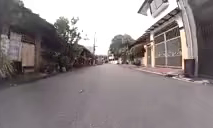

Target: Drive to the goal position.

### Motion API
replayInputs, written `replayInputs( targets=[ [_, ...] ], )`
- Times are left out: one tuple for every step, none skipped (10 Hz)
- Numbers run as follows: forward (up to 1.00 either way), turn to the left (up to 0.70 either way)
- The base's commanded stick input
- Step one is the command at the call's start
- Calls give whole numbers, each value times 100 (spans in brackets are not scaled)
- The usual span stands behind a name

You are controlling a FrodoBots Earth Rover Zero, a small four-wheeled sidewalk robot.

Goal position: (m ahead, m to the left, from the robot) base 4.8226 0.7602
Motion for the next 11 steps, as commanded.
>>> replayInputs(
  targets=[
    [70, 1],
    [70, 1],
    [70, 1],
    [70, 1],
    [70, 1],
    [70, 1],
    [70, 1],
    [70, 1],
    [70, 1],
    [70, 1],
    [70, 1]
  ],
)
